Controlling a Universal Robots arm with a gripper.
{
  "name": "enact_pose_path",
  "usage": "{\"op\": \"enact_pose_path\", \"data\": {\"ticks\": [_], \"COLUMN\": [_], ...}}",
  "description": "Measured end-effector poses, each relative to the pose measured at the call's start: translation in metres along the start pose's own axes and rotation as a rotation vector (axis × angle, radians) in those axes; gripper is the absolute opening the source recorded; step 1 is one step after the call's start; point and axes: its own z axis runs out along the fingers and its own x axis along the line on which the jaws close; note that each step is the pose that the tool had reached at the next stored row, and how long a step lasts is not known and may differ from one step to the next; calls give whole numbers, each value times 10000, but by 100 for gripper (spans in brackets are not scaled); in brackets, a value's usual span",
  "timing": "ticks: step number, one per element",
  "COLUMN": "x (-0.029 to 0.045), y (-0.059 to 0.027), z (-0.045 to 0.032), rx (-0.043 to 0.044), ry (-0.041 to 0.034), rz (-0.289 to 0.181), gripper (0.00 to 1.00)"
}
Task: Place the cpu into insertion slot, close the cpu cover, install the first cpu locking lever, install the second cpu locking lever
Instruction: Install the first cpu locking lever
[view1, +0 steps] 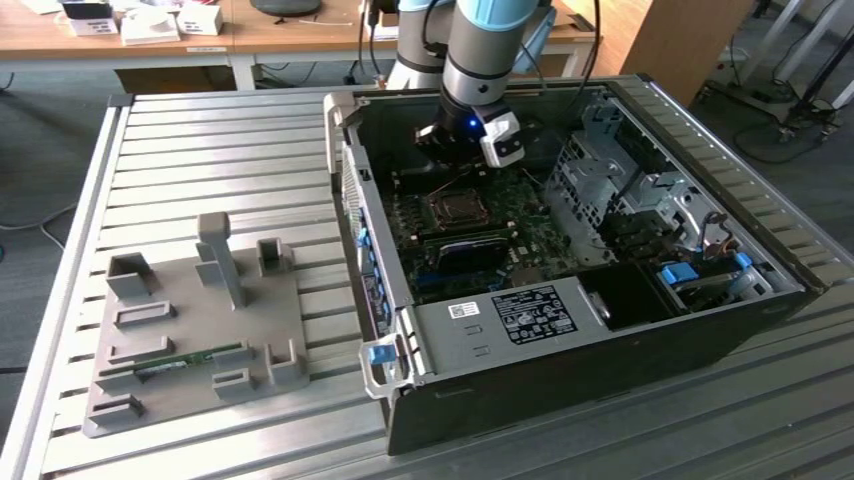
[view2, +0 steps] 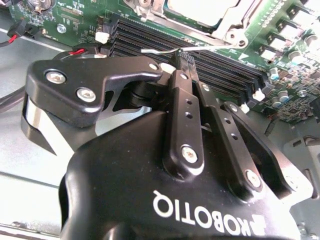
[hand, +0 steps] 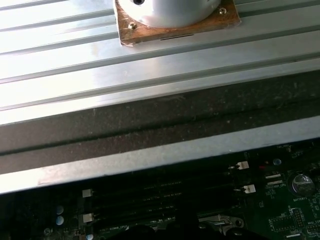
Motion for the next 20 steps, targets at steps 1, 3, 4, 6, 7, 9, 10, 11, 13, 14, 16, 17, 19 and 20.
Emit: {"op": "enact_pose_path", "data": {"ticks": [1, 3, 4, 6, 7, 9, 10, 11, 13, 14, 16, 17, 19, 20], "x": [-2, -5, -6, -7, -7, -8, -8, -9, -11, -11, -11, -11, -11, -11], "y": [0, 1, 1, 1, 1, 1, 1, 0, -1, -1, -2, -3, -4, -4], "z": [0, 0, 0, 1, 1, 2, 4, 10, 13, 14, 18, 20, 24, 26], "rx": [0, 0, 0, 0, 0, 1, 0, 0, 0, 0, -2, -1, 0, 0], "ry": [0, -1, 0, 0, 0, 0, 0, 0, 0, 0, -1, -1, 0, 0], "rz": [0, 1, 2, 1, 1, 1, 1, 1, 1, 1, 0, 1, 1, 1], "gripper": [11, 11, 11, 11, 11, 11, 11, 11, 11, 11, 11, 11, 11, 11]}}
